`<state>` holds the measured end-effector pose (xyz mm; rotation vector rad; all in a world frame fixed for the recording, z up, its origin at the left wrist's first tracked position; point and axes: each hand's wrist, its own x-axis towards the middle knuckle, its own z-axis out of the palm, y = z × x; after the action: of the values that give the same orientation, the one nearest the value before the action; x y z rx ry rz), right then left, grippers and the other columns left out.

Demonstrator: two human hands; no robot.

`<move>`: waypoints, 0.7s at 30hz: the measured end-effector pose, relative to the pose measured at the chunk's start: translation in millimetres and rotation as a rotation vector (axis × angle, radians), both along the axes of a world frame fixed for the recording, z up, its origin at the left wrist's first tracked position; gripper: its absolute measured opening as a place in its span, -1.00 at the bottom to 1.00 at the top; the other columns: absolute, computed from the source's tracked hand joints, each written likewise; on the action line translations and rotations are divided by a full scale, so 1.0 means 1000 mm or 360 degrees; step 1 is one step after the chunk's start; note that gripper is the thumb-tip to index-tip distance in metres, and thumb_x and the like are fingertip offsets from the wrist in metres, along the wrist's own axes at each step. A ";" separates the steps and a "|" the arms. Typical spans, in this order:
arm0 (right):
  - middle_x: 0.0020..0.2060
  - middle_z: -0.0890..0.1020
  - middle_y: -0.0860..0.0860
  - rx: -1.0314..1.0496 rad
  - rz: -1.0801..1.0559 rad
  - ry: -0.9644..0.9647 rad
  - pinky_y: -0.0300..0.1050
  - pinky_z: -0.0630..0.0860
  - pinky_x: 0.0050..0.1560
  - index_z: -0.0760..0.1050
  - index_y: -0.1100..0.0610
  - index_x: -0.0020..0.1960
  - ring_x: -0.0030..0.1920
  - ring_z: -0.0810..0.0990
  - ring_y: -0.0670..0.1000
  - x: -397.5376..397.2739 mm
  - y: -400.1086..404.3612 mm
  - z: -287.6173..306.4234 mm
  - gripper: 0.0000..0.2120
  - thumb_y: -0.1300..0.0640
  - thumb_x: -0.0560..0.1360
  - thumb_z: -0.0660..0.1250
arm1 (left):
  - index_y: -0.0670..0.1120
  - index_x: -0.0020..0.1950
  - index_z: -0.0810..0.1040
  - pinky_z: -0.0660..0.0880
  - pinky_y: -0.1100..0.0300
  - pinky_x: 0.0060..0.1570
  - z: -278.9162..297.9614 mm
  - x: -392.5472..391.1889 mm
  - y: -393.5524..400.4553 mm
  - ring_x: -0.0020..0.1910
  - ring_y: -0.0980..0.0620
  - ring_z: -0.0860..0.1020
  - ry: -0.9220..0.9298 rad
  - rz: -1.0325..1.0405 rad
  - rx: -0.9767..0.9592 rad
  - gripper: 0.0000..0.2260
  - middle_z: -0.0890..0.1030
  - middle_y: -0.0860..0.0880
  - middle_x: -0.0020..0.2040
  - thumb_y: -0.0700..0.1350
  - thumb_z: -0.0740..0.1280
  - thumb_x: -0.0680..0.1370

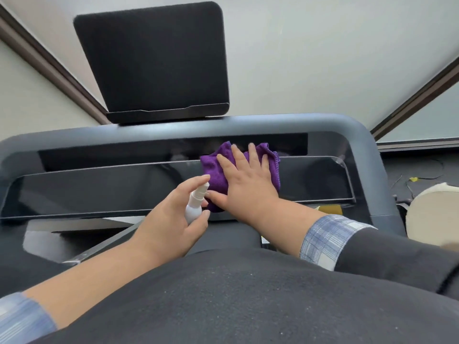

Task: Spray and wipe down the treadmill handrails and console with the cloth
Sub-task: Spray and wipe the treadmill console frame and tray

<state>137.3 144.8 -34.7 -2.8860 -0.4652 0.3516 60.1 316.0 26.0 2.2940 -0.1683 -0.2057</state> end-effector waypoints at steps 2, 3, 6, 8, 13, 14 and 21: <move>0.62 -0.09 0.05 -0.0008 0.0035 0.0002 0.36 -0.19 0.51 -0.05 -0.09 0.61 0.58 -0.25 0.27 0.001 0.018 0.000 -0.10 -0.55 0.43 -0.02 | 0.61 0.22 0.15 0.40 0.50 -0.12 0.000 -0.004 0.016 -0.18 0.33 0.54 -0.0012 0.0054 -0.0008 -0.25 0.51 0.27 0.00 -0.21 0.41 0.51; 0.62 -0.09 0.06 -0.0005 0.0054 0.0006 0.35 -0.19 0.51 -0.06 -0.08 0.62 0.58 -0.25 0.26 0.001 0.027 0.000 -0.10 -0.55 0.44 -0.01 | 0.61 0.22 0.15 0.40 0.50 -0.12 0.000 -0.006 0.024 -0.17 0.32 0.54 -0.0010 0.0078 -0.0012 -0.25 0.51 0.26 0.00 -0.21 0.41 0.51; 0.62 -0.09 0.08 -0.0004 0.0108 -0.0007 0.33 -0.16 0.52 -0.05 -0.02 0.62 0.58 -0.23 0.25 0.001 0.058 0.001 -0.10 -0.52 0.46 0.00 | 0.59 0.25 0.15 0.39 0.50 -0.10 0.000 -0.012 0.051 -0.12 0.28 0.54 -0.0014 0.0141 -0.0001 -0.25 0.52 0.26 -0.03 -0.20 0.41 0.51; 0.62 -0.09 0.09 0.0002 0.0135 -0.0010 0.31 -0.16 0.54 -0.04 0.02 0.62 0.59 -0.23 0.23 0.000 0.079 0.002 -0.10 -0.49 0.48 0.01 | 0.57 0.28 0.14 0.37 0.52 -0.09 0.001 -0.018 0.071 -0.09 0.29 0.54 -0.0026 0.0192 0.0012 -0.26 0.52 0.32 -0.02 -0.19 0.42 0.51; 0.62 -0.12 0.10 0.0006 0.0228 -0.0002 0.25 -0.14 0.56 -0.05 0.10 0.63 0.59 -0.23 0.20 -0.002 0.142 0.004 -0.14 -0.42 0.53 0.00 | 0.58 0.28 0.11 0.34 0.57 -0.04 0.003 -0.037 0.130 0.02 0.34 0.52 -0.0052 0.0312 0.0026 -0.24 0.43 0.48 0.07 -0.20 0.40 0.51; 0.62 -0.12 0.11 0.0004 0.0234 -0.0009 0.25 -0.14 0.56 -0.04 0.10 0.63 0.59 -0.23 0.20 -0.002 0.152 0.004 -0.15 -0.41 0.54 -0.01 | 0.58 0.28 0.11 0.33 0.57 -0.04 0.002 -0.040 0.138 0.01 0.33 0.52 -0.0054 0.0325 0.0026 -0.24 0.44 0.47 0.06 -0.20 0.40 0.51; 0.62 -0.12 0.09 -0.0019 0.0341 -0.0008 0.21 -0.16 0.57 -0.04 0.10 0.63 0.59 -0.23 0.18 -0.005 0.242 0.002 -0.17 -0.39 0.55 -0.02 | 0.57 0.28 0.13 0.36 0.52 0.00 -0.006 -0.071 0.219 0.02 0.20 0.53 -0.0045 0.0497 0.0027 -0.28 0.52 0.27 0.01 -0.17 0.39 0.52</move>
<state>132.0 386.6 -32.7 -2.8547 -0.7785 0.3807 -10.5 535.5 20.2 2.3044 0.1779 -0.0136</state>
